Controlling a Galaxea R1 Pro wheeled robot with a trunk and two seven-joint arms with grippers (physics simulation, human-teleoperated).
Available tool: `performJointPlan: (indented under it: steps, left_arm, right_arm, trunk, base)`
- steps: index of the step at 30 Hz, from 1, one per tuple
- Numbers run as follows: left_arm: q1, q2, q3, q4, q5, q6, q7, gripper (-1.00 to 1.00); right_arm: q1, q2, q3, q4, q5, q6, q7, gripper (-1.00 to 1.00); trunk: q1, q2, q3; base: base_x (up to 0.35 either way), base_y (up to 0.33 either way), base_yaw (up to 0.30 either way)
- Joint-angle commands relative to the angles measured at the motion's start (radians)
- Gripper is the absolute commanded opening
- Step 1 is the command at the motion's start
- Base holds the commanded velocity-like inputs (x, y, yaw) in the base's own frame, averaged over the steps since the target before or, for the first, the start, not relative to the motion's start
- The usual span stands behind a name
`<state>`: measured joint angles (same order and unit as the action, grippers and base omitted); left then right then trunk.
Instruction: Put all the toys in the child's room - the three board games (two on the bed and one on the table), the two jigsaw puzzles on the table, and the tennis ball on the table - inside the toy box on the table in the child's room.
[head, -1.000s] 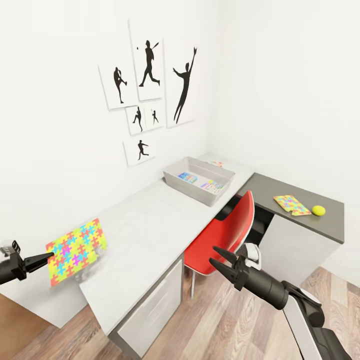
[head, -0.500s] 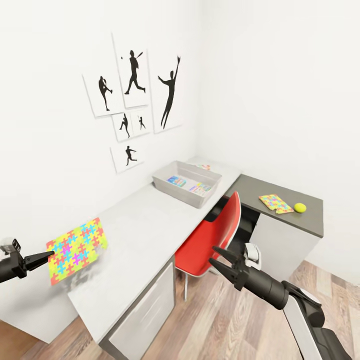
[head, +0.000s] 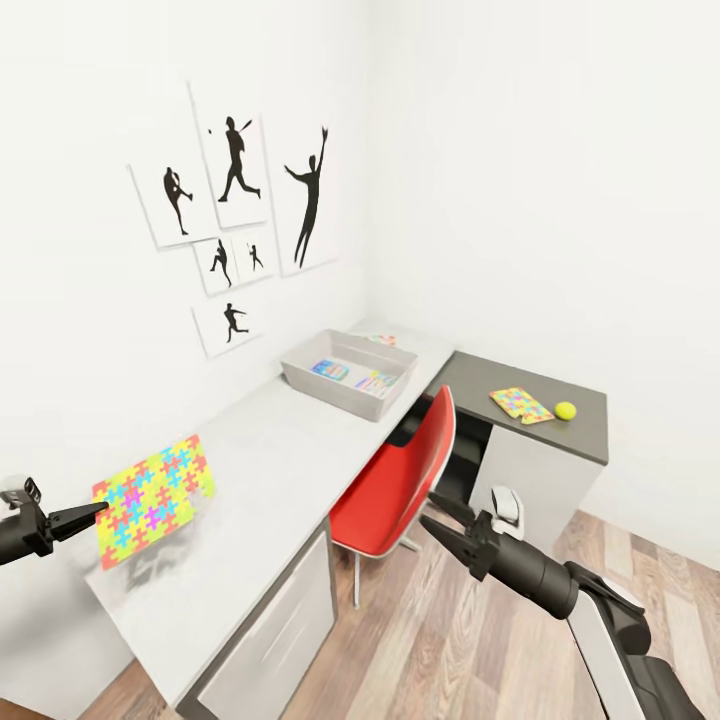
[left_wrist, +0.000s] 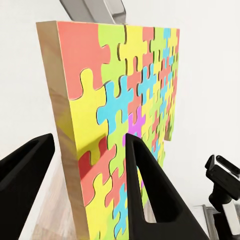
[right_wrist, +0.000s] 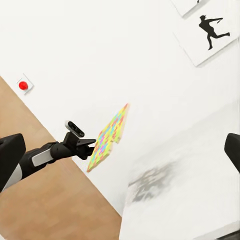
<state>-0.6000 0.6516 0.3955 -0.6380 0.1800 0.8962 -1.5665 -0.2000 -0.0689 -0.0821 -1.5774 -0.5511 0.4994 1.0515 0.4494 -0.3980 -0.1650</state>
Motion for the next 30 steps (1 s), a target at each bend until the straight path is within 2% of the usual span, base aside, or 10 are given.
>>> performJointPlan:
  steps: [1, 30]
  left_arm:
    - [-0.001, 0.0, 0.0, 0.0, 0.0, 0.01, -0.004, -1.0]
    - [0.0, 0.001, 0.0, 0.0, 0.0, 0.009, -0.004, -1.0]
  right_arm:
    - [-0.001, 0.0, 0.0, 0.0, -0.006, 0.008, 0.001, 1.0]
    - [-0.001, 0.0, 0.001, 0.004, -0.006, 0.002, -0.004, 1.0]
  trunk:
    - [0.001, -0.002, -0.001]
    - [0.001, -0.002, 0.042]
  base:
    - [0.0, 0.0, -0.171]
    - [0.0, 0.0, -0.172]
